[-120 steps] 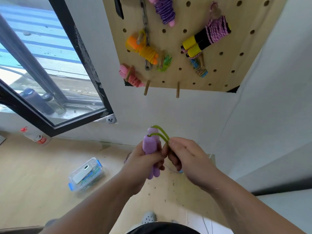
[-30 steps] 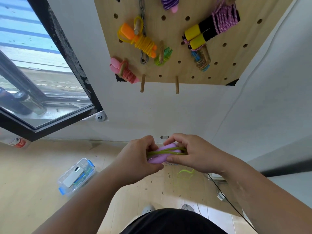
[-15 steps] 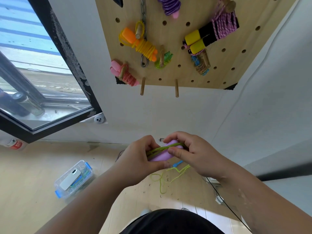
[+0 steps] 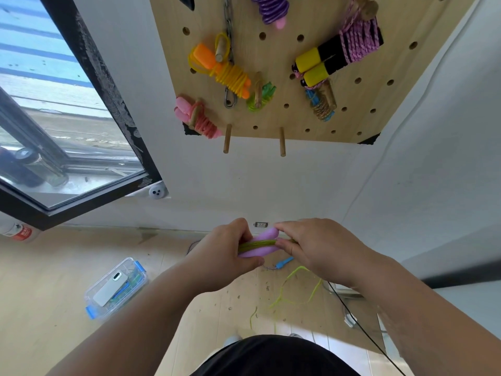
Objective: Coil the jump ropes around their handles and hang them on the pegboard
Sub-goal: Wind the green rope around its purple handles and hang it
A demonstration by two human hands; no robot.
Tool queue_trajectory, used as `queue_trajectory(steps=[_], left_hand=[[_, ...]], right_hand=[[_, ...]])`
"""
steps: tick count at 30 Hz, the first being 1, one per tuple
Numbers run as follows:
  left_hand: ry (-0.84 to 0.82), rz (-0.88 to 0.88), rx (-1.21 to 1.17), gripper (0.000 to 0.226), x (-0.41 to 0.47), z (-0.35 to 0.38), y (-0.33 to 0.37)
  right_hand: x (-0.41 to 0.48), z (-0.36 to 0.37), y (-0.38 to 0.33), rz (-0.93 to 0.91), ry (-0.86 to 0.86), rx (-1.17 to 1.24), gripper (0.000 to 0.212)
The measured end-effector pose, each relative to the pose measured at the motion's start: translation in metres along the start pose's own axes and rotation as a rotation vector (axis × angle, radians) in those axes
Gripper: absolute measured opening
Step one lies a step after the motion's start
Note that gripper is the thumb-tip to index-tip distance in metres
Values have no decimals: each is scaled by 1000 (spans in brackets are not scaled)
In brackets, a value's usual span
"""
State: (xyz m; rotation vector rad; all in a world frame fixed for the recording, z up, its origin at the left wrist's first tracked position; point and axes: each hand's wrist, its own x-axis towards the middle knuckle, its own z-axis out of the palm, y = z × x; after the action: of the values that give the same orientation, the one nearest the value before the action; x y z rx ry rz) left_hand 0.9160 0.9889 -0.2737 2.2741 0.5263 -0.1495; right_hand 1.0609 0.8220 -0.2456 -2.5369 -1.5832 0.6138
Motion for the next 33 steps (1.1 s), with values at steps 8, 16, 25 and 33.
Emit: queue_trajectory(steps=[8, 16, 25, 33], left_hand=[[5, -22, -103, 33, 1, 0, -6], [-55, -85, -620, 27, -3, 2, 2], [-145, -33, -1156, 25, -12, 6, 3], [-444, 83, -979, 28, -21, -20, -13]], right_hand=[[-10, -6, -1, 25, 60, 40, 31], [-23, -12, -7, -32, 182, -67, 29], [-19, -1, -9, -102, 192, 397, 22], [-6, 3, 0, -246, -50, 243, 42]])
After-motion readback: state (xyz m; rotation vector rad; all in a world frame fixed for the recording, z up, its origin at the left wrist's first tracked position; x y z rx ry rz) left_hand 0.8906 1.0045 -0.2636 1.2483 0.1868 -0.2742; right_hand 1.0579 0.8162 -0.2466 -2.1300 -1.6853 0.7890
